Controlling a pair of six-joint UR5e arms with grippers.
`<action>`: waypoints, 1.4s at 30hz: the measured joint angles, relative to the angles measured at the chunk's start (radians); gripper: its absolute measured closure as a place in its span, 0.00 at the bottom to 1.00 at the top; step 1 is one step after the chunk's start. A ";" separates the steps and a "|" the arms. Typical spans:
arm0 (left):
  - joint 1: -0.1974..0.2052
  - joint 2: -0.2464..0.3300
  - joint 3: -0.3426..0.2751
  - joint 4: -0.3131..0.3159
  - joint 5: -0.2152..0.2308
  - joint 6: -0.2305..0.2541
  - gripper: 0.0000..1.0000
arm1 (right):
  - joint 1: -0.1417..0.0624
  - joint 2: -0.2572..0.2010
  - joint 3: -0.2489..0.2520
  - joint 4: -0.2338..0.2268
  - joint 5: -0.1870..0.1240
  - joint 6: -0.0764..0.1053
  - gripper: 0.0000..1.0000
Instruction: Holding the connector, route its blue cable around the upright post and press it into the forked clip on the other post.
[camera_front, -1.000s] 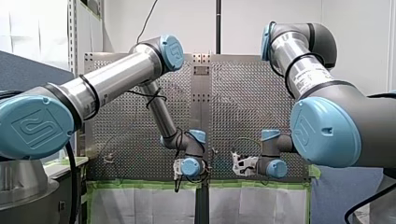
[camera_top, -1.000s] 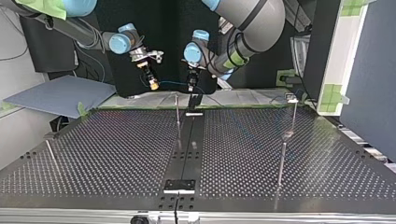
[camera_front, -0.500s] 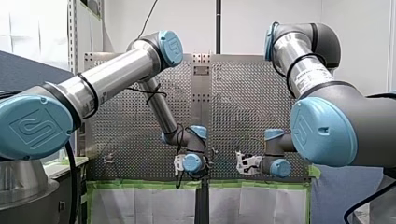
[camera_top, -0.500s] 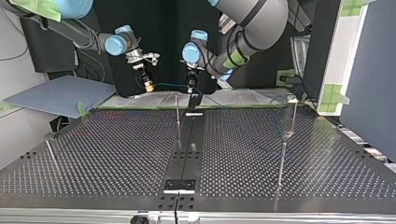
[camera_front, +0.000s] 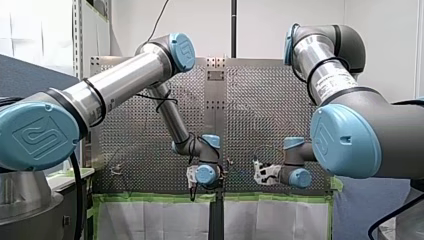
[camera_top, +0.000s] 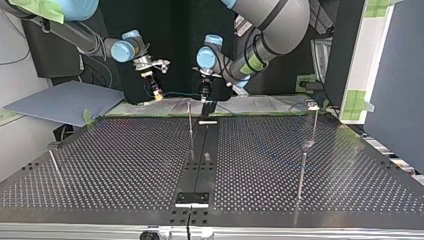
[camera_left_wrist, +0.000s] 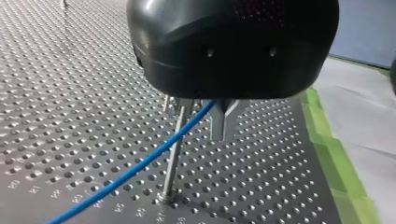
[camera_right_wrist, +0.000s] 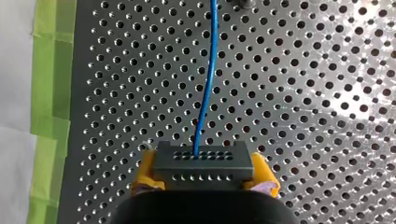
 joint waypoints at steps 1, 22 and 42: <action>0.001 0.000 0.000 0.006 0.002 -0.002 1.00 | 0.000 0.000 -0.003 0.002 -0.001 0.000 1.00; 0.030 -0.003 0.007 0.028 0.062 -0.045 1.00 | -0.019 0.000 -0.047 0.032 -0.003 0.002 1.00; 0.046 -0.036 0.044 0.008 0.080 -0.066 1.00 | -0.028 0.000 -0.048 0.034 -0.003 0.005 1.00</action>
